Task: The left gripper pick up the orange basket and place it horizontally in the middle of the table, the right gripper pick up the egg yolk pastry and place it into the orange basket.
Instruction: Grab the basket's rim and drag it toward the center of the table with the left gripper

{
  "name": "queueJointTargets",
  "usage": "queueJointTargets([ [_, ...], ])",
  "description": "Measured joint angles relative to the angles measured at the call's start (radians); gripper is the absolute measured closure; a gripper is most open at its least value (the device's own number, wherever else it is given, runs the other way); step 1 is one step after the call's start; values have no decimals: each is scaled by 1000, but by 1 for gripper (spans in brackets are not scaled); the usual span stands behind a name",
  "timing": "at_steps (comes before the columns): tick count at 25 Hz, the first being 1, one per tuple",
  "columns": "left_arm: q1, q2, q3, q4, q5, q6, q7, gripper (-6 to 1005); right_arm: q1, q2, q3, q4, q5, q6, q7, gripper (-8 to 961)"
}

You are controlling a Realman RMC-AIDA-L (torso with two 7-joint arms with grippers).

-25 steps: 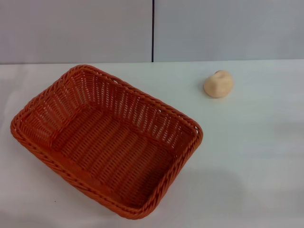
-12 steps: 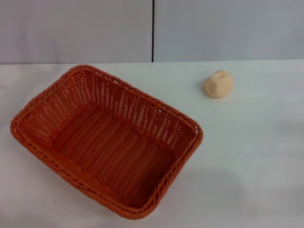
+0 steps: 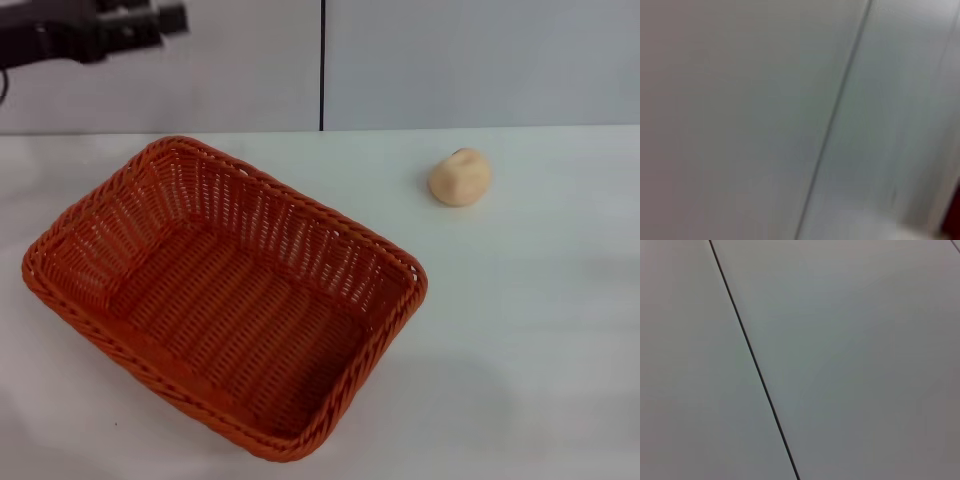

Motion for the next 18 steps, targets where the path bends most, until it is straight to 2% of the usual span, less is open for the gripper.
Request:
queueJointTargets([
  [1, -12, -6, -1, 25, 52, -1, -22, 253, 1, 0, 0, 0, 0, 3, 0, 422],
  [5, -12, -6, -1, 25, 52, -1, -22, 259, 2, 0, 0, 0, 0, 4, 0, 424],
  [7, -70, -27, 3, 105, 257, 0, -60, 262, 2, -1, 0, 0, 0, 5, 0, 424],
  [9, -70, -27, 3, 105, 257, 0, -60, 265, 2, 0, 0, 0, 0, 5, 1, 425],
  [11, -111, -44, 9, 119, 361, 6, -44, 268, 3, 0, 0, 0, 0, 5, 1, 426],
  [14, -123, -50, 10, 124, 396, 5, -38, 273, 3, 1, 0, 2, 0, 6, 2, 427],
  [15, -144, -60, 11, 130, 460, -2, -36, 274, 2, 2, 0, 3, 0, 7, 2, 427],
  [18, -163, -70, 11, 137, 516, -18, -37, 279, 2, 2, -2, 8, 0, 9, 2, 428],
])
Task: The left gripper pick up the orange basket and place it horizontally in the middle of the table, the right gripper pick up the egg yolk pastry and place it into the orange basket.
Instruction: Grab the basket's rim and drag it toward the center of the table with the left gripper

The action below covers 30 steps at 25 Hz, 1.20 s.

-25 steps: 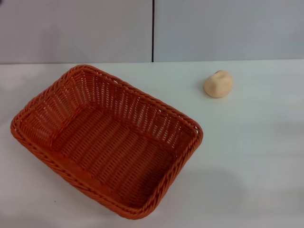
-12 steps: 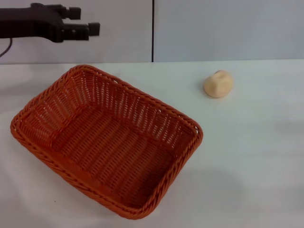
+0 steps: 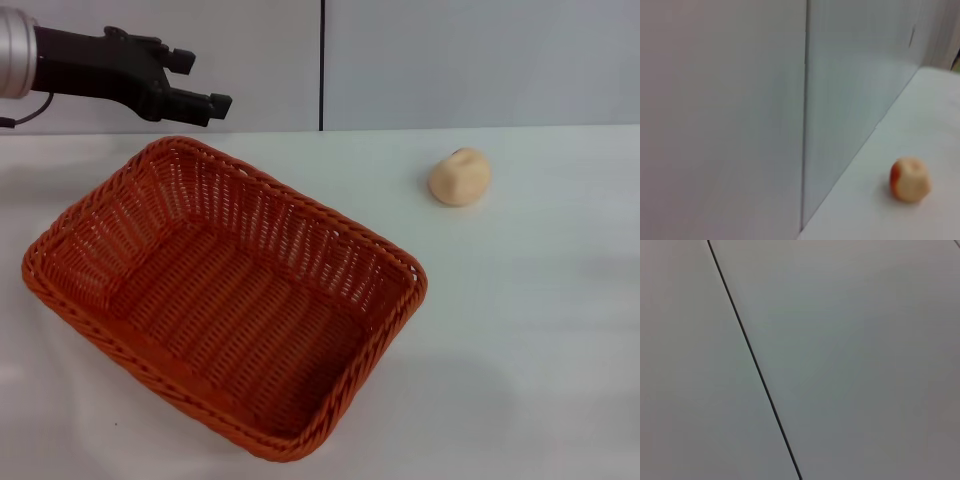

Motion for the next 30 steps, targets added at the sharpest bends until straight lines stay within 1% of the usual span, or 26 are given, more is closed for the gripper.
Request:
queueJointTargets([
  [4, -10, -7, 0, 0, 45, -30, -2, 285, 1, 0, -3, 3, 0, 5, 0, 430],
  [7, -19, -17, 1, -9, 99, -59, -7, 289, -1, 1, -10, 4, 0, 6, 0, 431],
  [8, -19, -17, 1, -9, 99, -59, -7, 291, -1, 1, -10, 4, 0, 6, 0, 431],
  [10, -26, -28, 4, -11, 147, -65, -12, 294, -2, 1, -10, 4, 0, 6, 0, 432],
  [15, -30, -36, 7, -17, 202, -71, -16, 302, 1, 2, -10, 5, 0, 6, 0, 433],
  [23, -18, -36, 6, -36, 224, -107, -28, 314, 5, 2, -10, 20, 0, -1, 0, 436],
  [27, -14, -28, 6, -73, 238, -121, -29, 320, 8, 2, -10, 21, 0, -1, 2, 437],
  [30, -12, -27, 8, -82, 239, -126, -29, 325, 9, 1, -11, 20, 0, -3, 39, 438],
])
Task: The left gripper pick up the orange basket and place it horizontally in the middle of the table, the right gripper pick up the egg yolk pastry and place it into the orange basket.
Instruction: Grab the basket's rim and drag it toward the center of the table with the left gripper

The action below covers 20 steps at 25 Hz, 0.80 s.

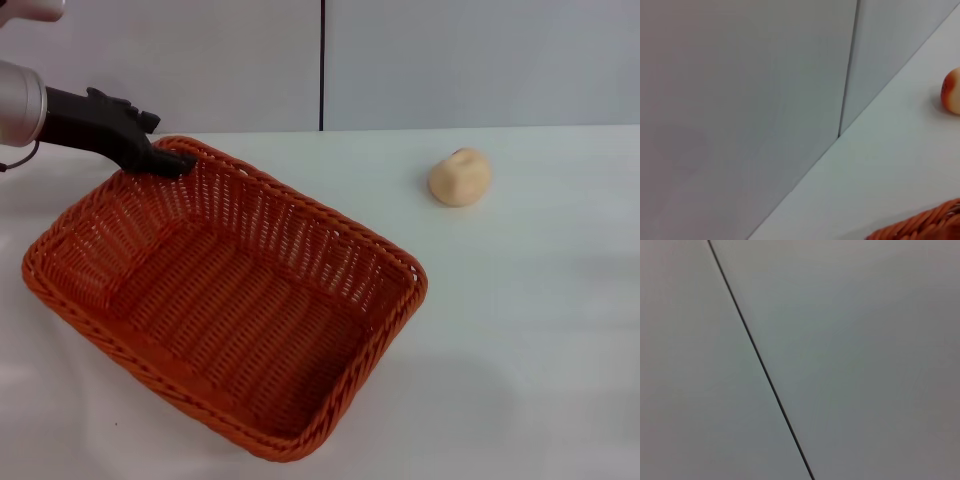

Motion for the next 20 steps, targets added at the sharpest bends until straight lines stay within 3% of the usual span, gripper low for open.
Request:
queueJointTargets([
  [13, 2, -6, -5, -23, 27, -16, -12, 345, -1, -3, -4, -5, 0, 2, 39, 443],
  [20, 2, -5, -8, -21, 41, -26, -51, 481, -2, -3, -5, -5, 0, 6, 39, 445],
])
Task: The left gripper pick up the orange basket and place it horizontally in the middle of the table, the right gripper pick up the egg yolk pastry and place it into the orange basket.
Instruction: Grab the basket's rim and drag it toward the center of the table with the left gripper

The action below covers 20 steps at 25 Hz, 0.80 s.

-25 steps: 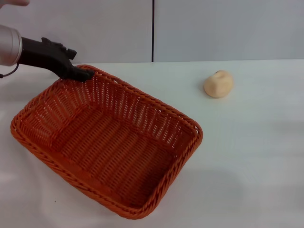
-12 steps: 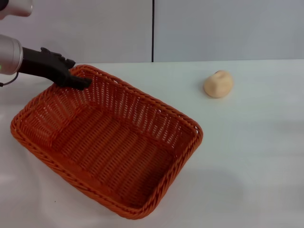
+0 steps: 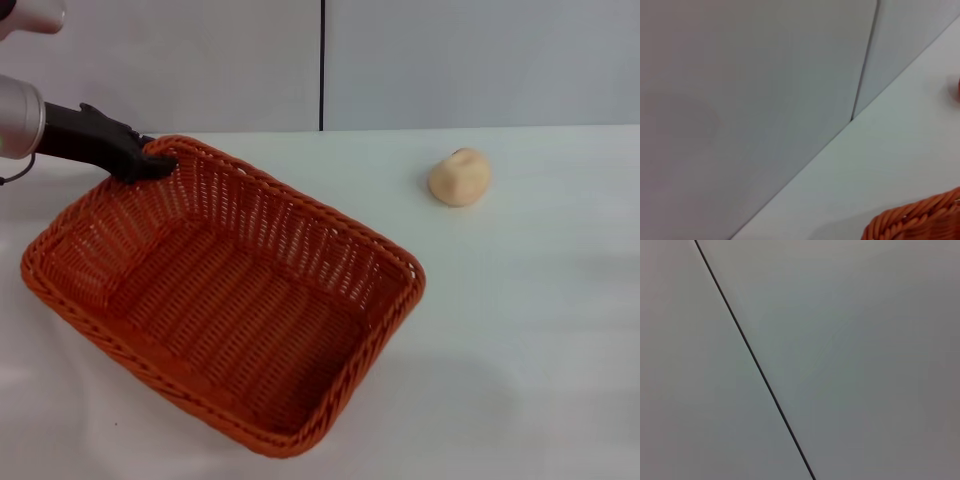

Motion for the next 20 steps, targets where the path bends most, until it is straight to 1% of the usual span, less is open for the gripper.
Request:
queueJointTargets([
  [4, 2, -1, -1, 7, -1, 0, -13, 559, 0, 0, 0, 0, 0, 1, 0, 447],
  [10, 3, 2, -1, 22, -10, 19, -66, 759, 0, -1, 0, -3, -1, 4, 0, 449],
  [12, 1, 3, -6, 40, -23, 50, -93, 769, 0, -1, 0, -3, -1, 10, 0, 449],
  [16, -8, 4, -34, 95, -90, 154, -147, 790, 2, -2, 0, -5, -2, 26, 0, 451],
  [20, -4, 4, -38, 163, -132, 185, -262, 800, 7, -2, 0, -6, -2, 42, 0, 452],
])
